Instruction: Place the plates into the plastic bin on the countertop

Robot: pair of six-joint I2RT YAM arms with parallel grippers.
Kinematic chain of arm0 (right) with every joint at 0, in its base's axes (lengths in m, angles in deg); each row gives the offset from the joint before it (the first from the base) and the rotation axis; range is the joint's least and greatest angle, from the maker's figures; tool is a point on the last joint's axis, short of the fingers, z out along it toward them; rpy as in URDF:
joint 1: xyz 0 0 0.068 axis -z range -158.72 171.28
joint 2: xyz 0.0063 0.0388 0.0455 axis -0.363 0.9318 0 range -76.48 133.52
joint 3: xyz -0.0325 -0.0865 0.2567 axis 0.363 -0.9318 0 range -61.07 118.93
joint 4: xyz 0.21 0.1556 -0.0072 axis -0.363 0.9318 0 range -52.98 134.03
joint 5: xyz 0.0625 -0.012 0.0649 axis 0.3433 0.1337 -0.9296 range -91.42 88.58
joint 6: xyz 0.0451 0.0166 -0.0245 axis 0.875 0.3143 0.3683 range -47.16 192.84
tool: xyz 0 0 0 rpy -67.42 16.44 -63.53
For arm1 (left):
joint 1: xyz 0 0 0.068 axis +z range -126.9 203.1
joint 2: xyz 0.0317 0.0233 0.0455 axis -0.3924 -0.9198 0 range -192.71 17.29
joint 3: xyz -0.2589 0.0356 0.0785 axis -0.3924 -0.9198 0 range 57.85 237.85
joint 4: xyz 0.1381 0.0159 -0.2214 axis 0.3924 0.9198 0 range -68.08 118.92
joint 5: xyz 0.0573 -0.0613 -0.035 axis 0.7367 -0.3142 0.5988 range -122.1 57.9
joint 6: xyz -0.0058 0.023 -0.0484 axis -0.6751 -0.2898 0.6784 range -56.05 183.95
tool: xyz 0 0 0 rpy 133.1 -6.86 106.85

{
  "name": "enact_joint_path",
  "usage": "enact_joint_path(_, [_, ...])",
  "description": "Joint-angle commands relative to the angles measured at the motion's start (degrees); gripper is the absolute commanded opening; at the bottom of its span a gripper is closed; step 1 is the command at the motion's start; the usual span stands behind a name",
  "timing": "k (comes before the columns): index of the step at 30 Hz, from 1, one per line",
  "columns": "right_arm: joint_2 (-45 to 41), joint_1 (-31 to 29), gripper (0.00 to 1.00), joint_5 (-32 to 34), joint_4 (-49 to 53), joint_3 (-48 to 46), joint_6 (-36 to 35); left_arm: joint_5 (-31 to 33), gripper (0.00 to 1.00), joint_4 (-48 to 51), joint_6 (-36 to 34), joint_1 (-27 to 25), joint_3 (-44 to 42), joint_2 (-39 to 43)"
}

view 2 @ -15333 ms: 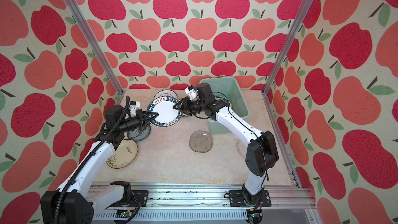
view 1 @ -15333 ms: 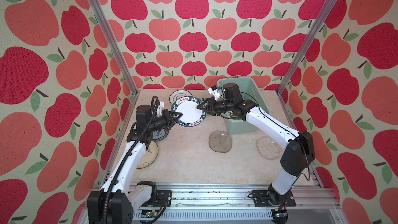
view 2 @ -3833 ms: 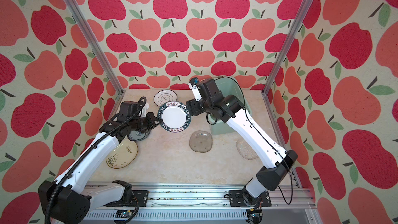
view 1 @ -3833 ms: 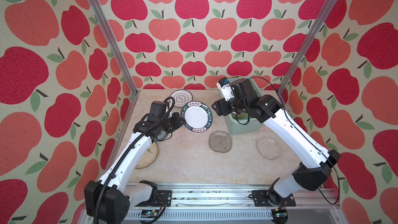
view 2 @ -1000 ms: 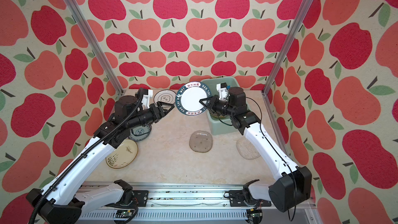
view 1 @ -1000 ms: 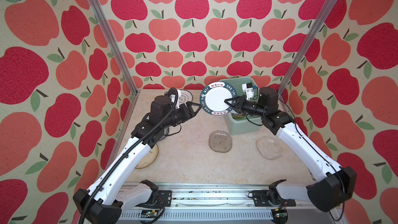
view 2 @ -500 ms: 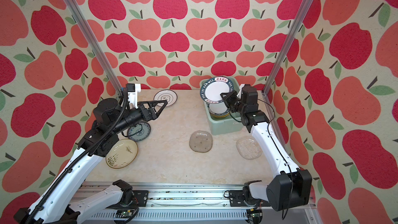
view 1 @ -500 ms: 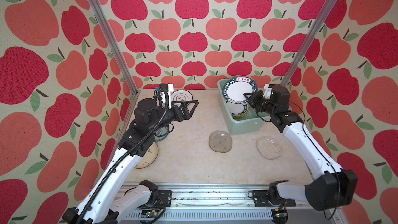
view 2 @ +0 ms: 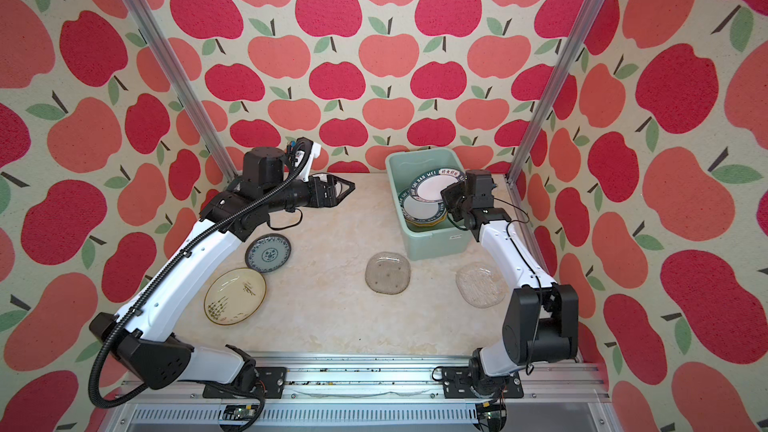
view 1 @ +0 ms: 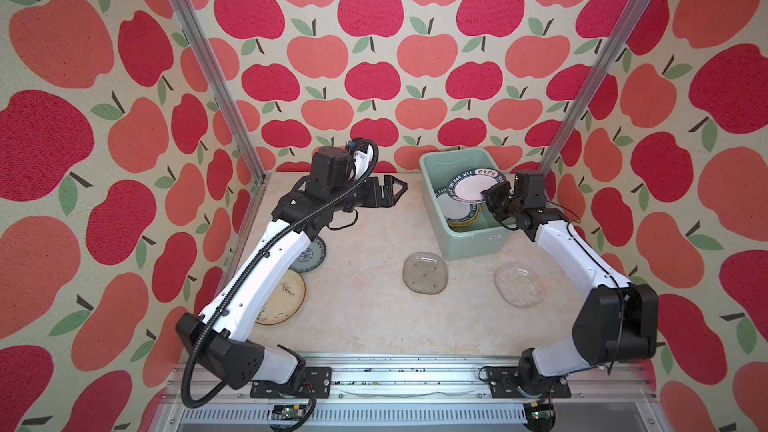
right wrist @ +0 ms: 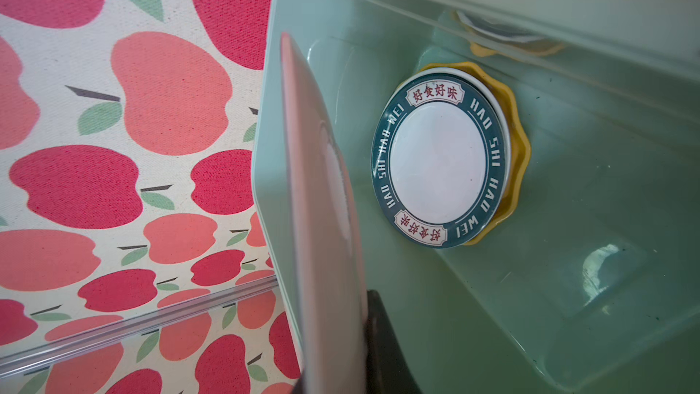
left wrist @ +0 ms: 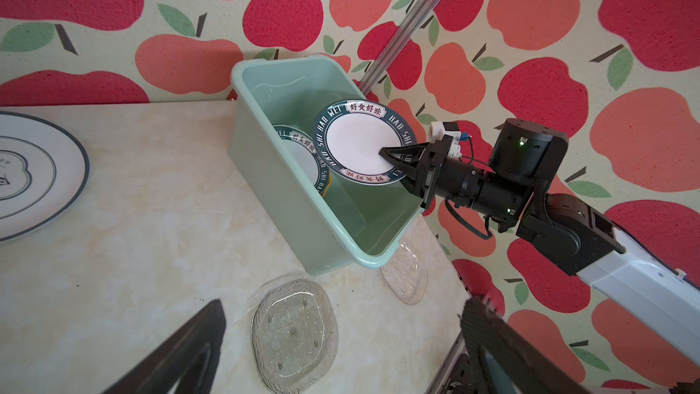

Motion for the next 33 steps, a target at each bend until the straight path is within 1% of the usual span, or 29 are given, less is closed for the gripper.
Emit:
enact_joint_path(1, [1.1, -0.4, 0.00, 3.1, -0.1, 3.5, 2.0, 2.3, 0.99, 12.8, -3.9, -2.4, 9.5, -5.9])
enact_joint_path(6, [4.3, -2.0, 0.00, 7.5, 0.9, 4.2, 3.9, 6.8, 0.99, 20.2, -6.8, -7.3, 20.3, -13.2])
enact_joint_path(12, [10.3, -3.8, 0.00, 8.6, 2.7, 8.6, 3.1, 12.5, 0.99, 31.6, -9.8, -12.5, 35.3, -22.3])
enact_joint_path(15, [12.4, -4.6, 0.00, 9.6, 3.3, 9.7, 3.0, 13.2, 0.99, 37.0, -9.5, -13.4, 42.5, -26.6])
enact_joint_path(18, [14.2, -5.0, 0.00, 10.3, 3.2, 9.7, 4.0, 13.9, 0.99, 39.8, -8.6, -13.8, 47.1, -29.6])
enact_joint_path(21, [16.0, -5.0, 0.00, 10.2, 3.1, 10.0, 4.3, 15.7, 0.99, 40.6, -6.6, -13.9, 48.9, -31.0])
enact_joint_path(26, [18.6, -4.9, 0.00, 10.0, 2.8, 11.2, 4.2, 19.2, 0.99, 41.0, -3.2, -14.1, 48.9, -31.5])
enact_joint_path(28, [19.7, -4.9, 0.00, 9.6, 2.7, 11.7, 4.5, 21.9, 0.99, 42.3, -0.5, -14.4, 48.9, -31.8])
enact_joint_path(30, [20.6, -4.8, 0.00, 9.3, 2.6, 12.2, 4.8, 23.2, 0.99, 44.0, 1.8, -15.0, 48.8, -31.8])
enact_joint_path(33, [21.5, -4.7, 0.01, 9.4, 2.5, 12.6, 5.1, 25.9, 0.99, 46.3, 5.4, -16.9, 47.7, -31.7])
